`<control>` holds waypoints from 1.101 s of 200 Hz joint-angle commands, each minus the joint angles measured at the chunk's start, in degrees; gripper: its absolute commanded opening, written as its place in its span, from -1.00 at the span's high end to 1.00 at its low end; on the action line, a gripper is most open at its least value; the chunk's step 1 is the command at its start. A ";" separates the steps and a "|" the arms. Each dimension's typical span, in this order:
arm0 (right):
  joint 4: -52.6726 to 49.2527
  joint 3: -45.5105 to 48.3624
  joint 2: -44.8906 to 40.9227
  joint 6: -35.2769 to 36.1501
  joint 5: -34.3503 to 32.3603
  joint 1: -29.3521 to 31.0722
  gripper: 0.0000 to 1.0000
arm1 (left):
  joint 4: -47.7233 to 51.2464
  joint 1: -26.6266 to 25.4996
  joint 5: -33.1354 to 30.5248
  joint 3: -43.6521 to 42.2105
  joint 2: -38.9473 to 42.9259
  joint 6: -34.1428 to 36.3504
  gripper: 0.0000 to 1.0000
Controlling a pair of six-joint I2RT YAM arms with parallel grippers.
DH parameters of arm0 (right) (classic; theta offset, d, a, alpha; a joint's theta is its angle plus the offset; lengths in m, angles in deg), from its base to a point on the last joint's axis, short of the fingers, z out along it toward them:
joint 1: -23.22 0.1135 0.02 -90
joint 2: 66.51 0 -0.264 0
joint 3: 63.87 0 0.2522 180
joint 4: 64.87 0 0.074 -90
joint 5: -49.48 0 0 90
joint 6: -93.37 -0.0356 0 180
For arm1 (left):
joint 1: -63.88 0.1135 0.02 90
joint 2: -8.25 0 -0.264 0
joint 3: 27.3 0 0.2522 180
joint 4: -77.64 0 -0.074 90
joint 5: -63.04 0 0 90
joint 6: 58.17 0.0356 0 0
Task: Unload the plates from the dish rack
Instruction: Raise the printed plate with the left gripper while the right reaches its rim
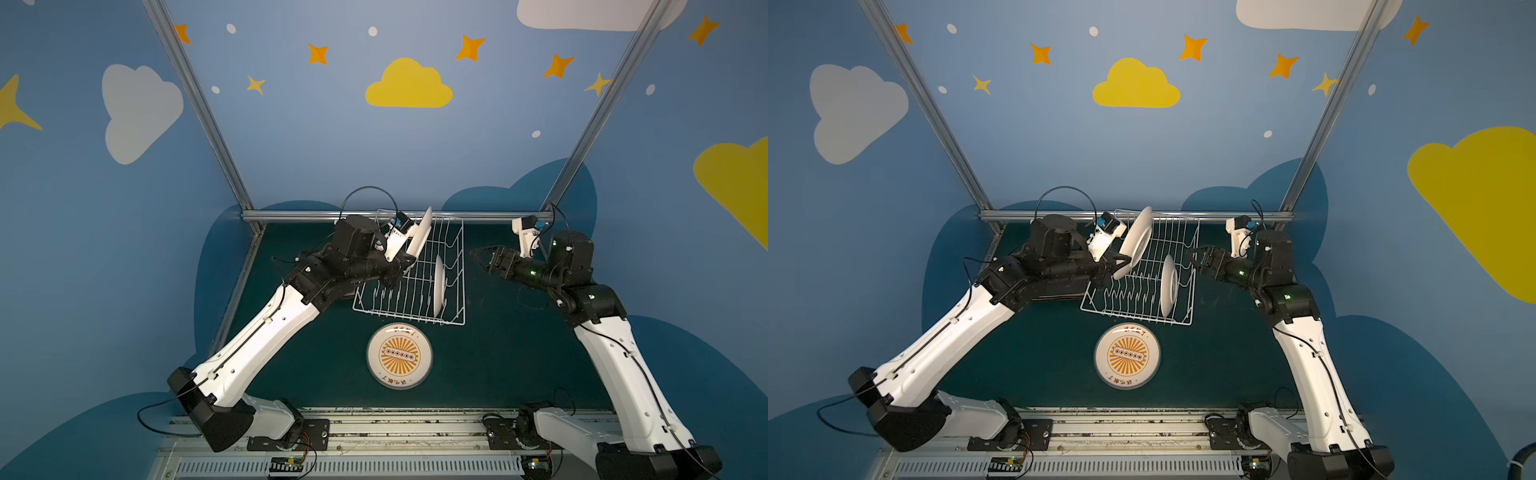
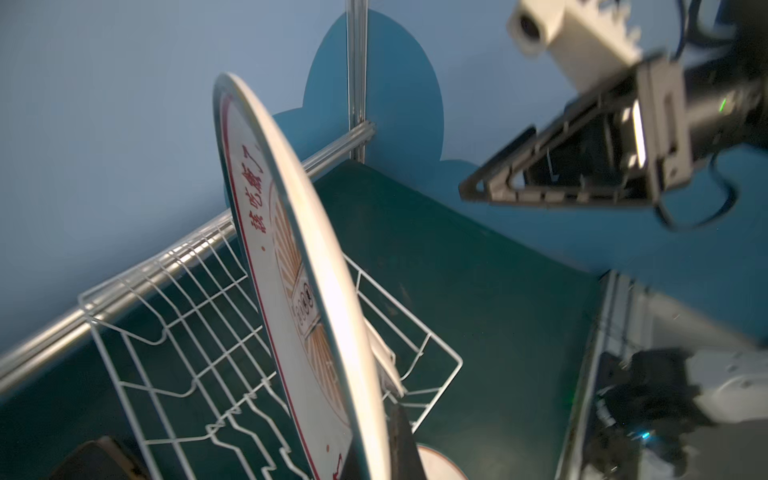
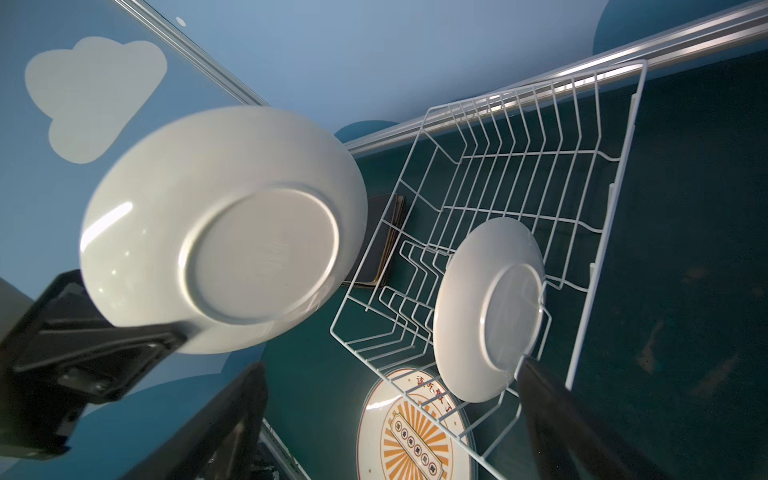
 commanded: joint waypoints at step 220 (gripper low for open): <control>-5.89 -3.43 9.78 -5.96 -1.32 9.29 0.10 | -33.98 -18.07 -35.76 -29.51 7.33 66.67 0.95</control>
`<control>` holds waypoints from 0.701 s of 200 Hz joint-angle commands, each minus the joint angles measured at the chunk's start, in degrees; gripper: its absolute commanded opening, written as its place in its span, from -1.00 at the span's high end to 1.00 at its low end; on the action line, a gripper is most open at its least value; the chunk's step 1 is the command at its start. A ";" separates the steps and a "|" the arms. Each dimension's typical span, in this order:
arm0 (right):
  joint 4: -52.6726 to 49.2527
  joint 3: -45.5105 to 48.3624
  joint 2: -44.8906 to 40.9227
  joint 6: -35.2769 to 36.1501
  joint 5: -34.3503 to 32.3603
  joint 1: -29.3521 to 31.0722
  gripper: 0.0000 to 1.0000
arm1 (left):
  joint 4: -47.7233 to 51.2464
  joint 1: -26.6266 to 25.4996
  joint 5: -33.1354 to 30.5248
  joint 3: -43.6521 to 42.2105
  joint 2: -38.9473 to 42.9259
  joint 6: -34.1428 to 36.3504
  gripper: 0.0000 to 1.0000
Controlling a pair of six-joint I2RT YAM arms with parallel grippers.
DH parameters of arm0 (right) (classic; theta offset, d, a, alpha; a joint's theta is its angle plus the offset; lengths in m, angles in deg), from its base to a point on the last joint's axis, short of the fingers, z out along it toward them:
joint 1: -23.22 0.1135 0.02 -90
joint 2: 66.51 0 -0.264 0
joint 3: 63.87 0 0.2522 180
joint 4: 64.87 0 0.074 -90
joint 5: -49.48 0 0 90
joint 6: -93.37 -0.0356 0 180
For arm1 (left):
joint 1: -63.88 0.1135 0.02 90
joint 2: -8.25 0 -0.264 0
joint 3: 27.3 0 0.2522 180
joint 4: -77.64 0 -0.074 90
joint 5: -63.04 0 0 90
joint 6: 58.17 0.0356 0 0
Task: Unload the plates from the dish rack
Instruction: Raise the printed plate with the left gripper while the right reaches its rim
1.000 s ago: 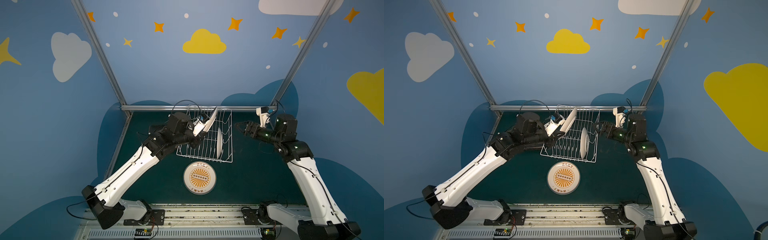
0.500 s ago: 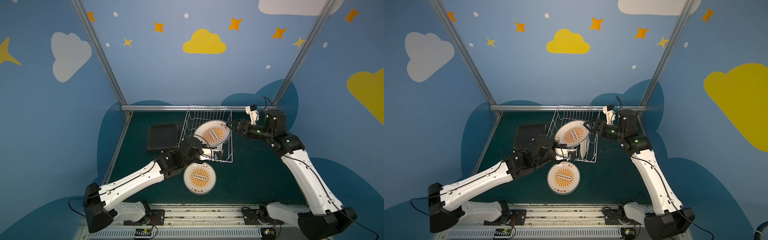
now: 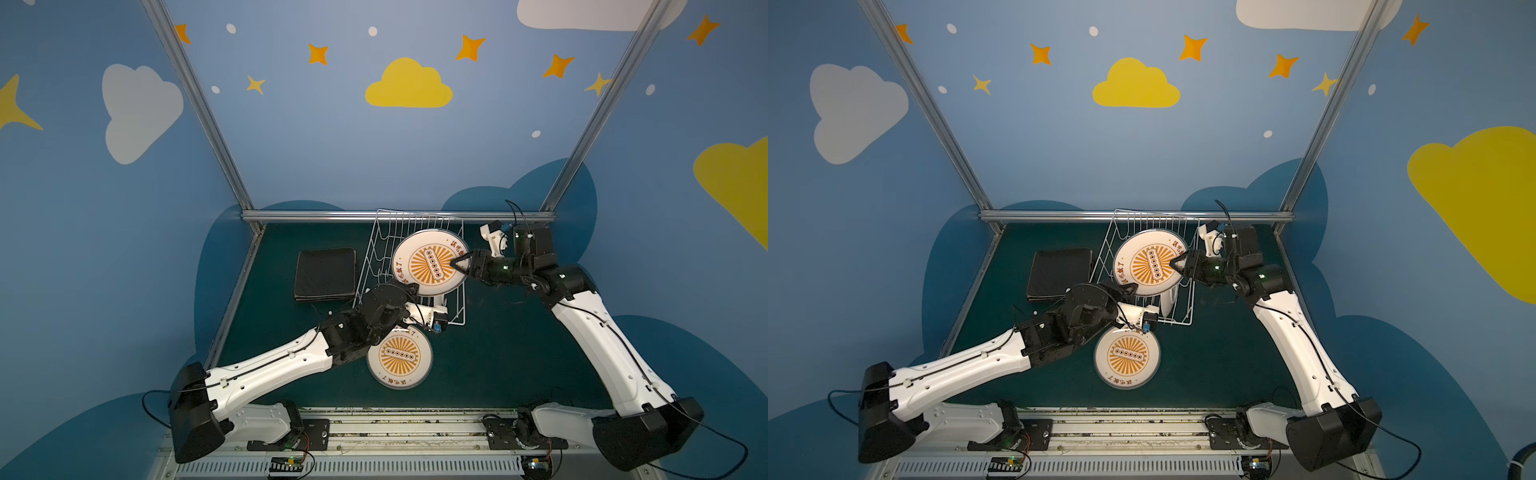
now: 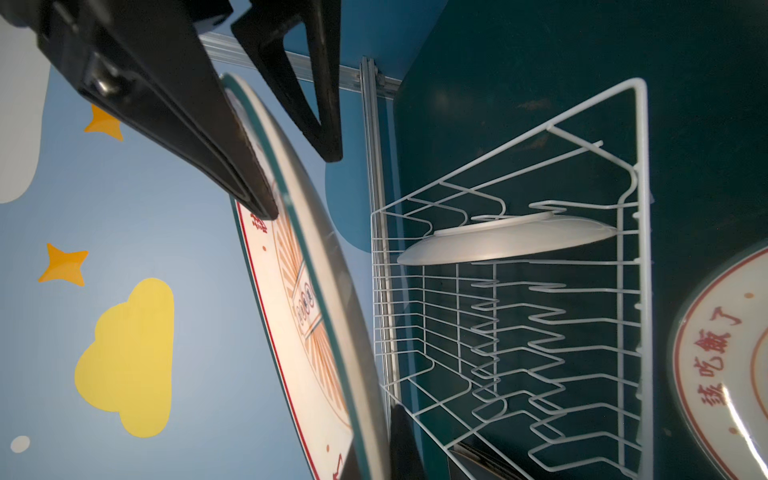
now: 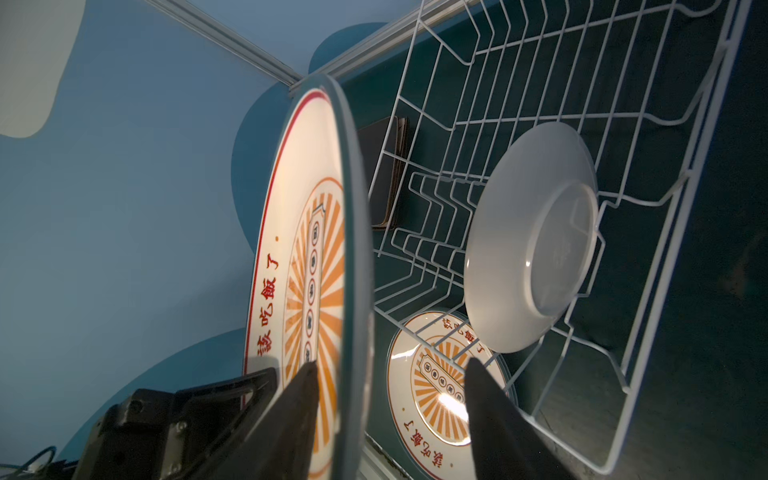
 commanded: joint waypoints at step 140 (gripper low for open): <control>9.62 4.05 1.89 -10.46 8.66 -0.82 1.00 | -9.27 -0.38 -4.60 -4.23 1.78 -1.55 -0.12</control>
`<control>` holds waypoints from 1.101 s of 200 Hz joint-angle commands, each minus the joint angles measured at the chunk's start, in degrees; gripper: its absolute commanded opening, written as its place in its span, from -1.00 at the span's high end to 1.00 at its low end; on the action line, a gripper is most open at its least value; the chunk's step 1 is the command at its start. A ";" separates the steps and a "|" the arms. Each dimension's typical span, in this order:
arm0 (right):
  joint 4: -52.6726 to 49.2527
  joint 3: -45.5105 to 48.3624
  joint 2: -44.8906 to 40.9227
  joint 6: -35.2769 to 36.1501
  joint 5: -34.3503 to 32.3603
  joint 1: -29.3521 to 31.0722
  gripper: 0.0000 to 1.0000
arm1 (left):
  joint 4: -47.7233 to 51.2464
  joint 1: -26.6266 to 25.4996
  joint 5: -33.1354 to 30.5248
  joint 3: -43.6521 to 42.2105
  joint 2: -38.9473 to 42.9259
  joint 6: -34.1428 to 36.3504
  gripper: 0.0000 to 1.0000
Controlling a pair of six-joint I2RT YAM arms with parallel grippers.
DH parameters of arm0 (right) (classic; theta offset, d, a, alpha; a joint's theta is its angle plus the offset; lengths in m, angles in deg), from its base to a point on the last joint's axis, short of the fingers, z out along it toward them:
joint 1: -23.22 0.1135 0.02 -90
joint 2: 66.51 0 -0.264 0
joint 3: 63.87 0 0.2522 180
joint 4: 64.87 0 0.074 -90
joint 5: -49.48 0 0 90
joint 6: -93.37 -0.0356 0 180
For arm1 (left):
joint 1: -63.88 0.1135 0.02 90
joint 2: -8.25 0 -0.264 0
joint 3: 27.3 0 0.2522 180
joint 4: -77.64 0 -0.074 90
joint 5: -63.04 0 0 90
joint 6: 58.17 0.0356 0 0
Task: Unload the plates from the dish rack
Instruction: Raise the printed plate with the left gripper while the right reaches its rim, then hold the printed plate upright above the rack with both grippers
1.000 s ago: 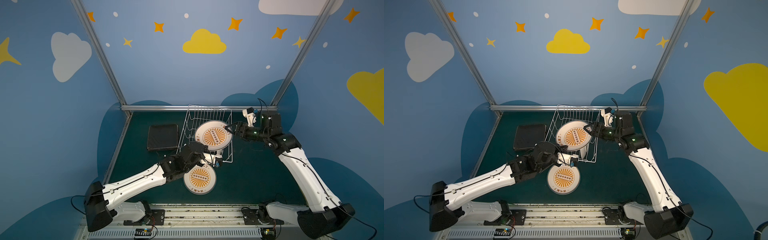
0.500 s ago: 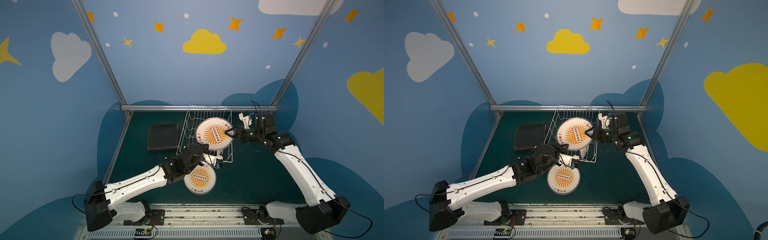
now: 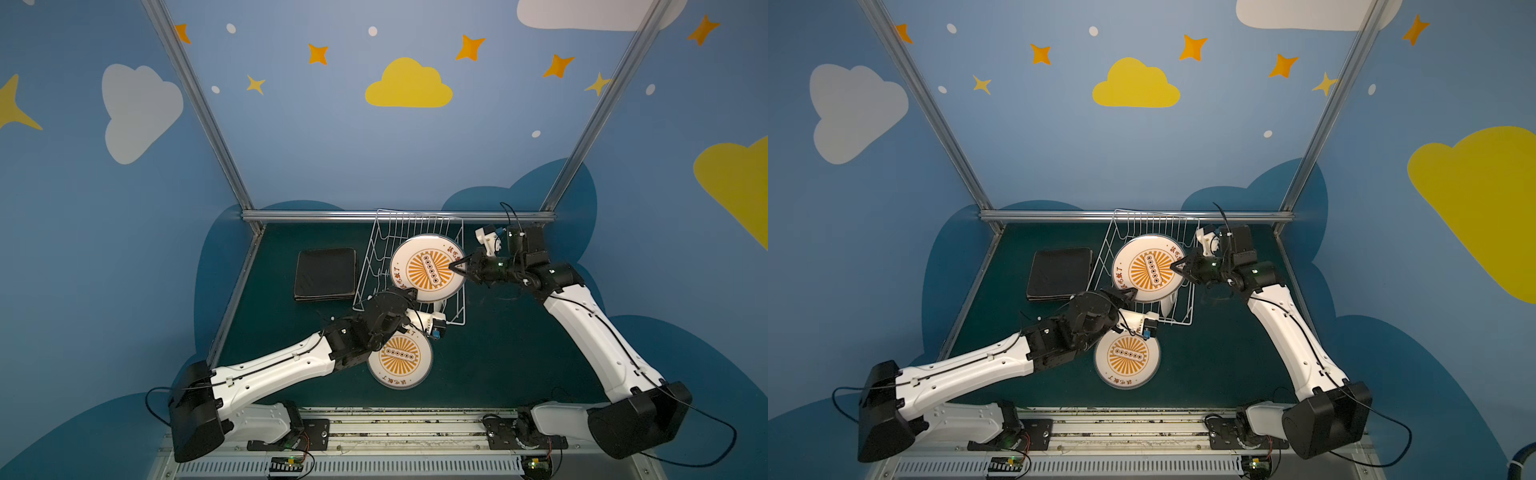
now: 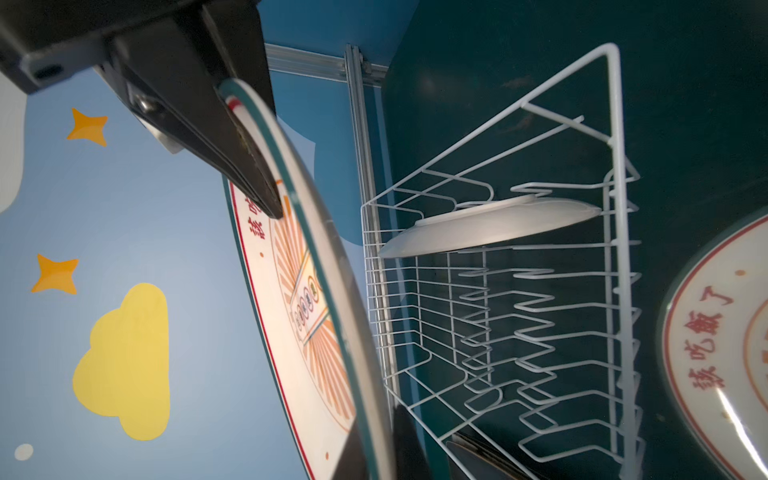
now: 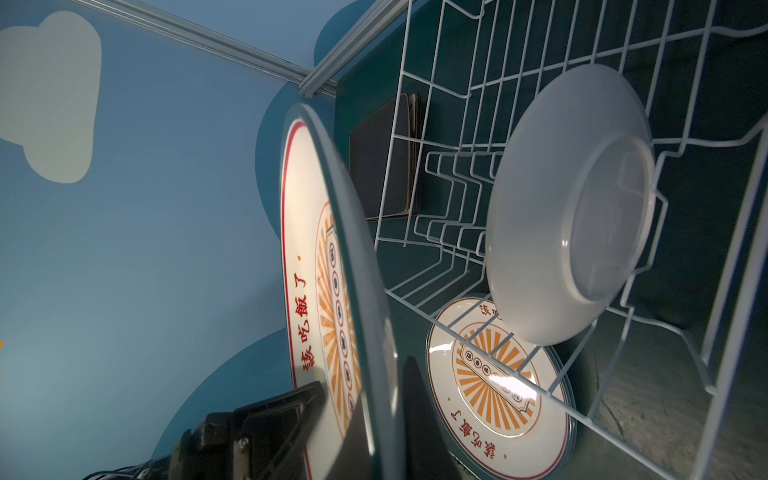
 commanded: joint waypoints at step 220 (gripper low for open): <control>23.50 13.30 -12.20 7.70 6.20 -6.81 1.00 | 13.41 33.24 61.52 9.55 7.15 -98.91 -0.99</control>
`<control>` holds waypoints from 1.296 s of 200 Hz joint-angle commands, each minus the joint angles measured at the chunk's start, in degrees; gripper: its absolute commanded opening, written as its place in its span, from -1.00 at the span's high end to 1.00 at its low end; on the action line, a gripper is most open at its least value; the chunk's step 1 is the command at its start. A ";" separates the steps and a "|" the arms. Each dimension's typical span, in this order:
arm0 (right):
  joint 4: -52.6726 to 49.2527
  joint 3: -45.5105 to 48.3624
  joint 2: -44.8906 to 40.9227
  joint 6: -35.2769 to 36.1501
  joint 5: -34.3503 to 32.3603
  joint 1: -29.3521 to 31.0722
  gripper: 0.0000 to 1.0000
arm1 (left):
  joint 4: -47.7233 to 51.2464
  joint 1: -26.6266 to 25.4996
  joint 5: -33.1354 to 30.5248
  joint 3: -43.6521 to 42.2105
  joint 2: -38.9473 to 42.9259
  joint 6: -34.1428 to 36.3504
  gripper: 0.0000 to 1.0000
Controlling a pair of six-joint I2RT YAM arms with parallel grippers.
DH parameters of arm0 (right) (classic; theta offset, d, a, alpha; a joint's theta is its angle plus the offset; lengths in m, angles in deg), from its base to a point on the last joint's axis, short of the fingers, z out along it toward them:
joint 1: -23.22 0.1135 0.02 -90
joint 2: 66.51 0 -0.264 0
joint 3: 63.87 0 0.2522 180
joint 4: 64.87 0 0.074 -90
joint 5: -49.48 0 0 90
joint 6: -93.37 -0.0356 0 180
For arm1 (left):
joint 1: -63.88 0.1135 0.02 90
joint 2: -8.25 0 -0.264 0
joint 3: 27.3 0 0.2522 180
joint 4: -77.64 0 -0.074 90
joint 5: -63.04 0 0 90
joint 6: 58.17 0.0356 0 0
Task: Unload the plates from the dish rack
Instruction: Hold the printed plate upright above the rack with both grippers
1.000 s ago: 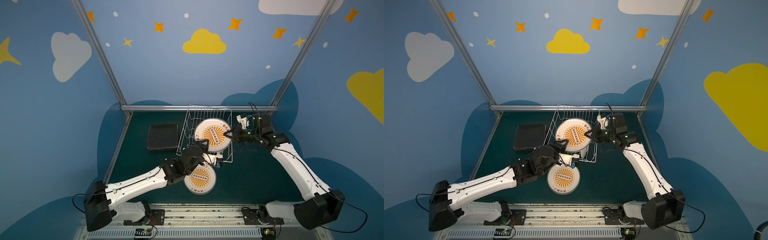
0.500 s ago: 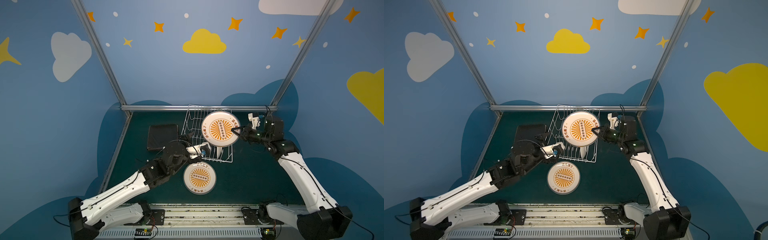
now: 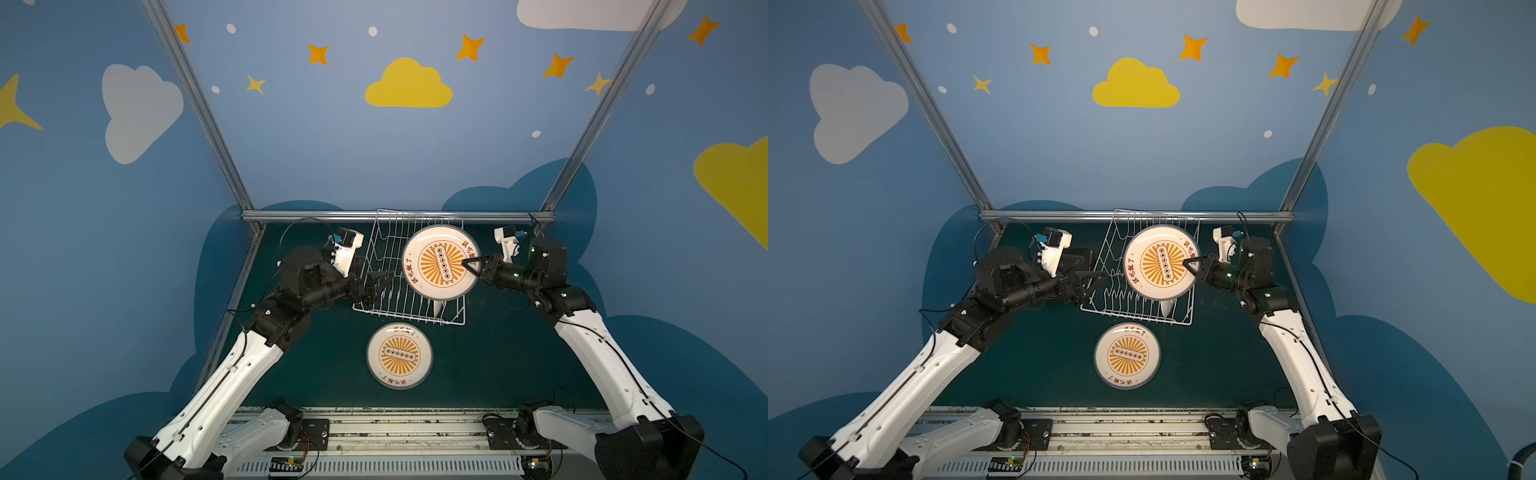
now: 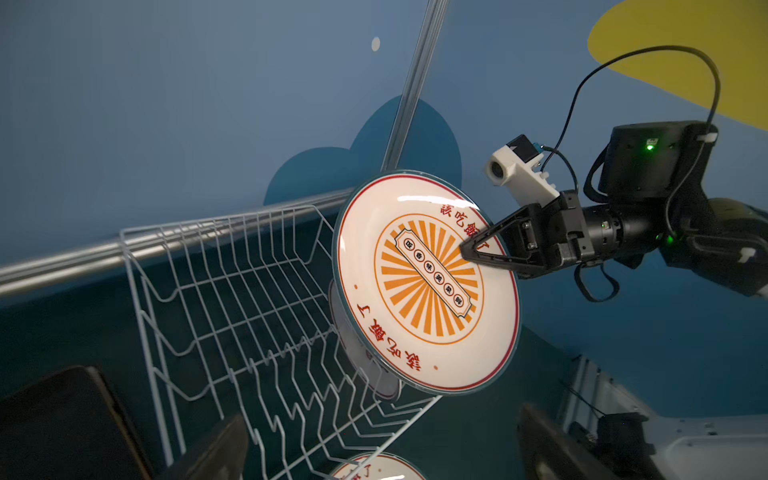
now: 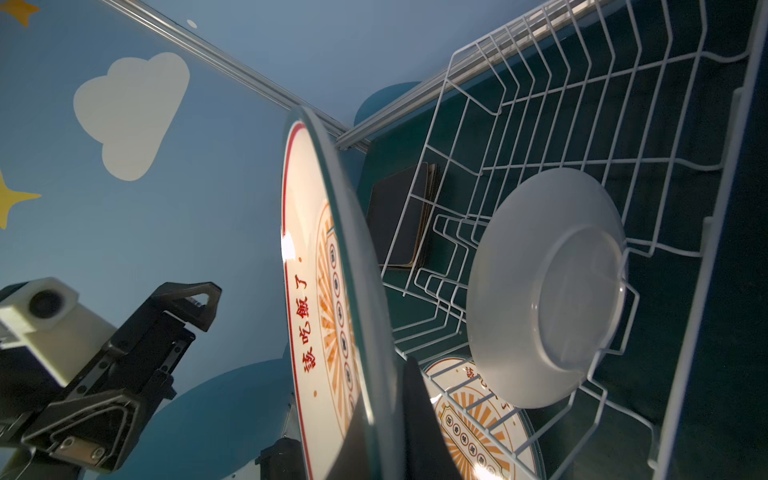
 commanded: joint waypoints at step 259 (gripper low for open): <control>10.54 4.04 0.75 5.33 10.52 0.69 1.00 | -1.41 -1.18 28.99 11.42 -24.40 -12.70 0.25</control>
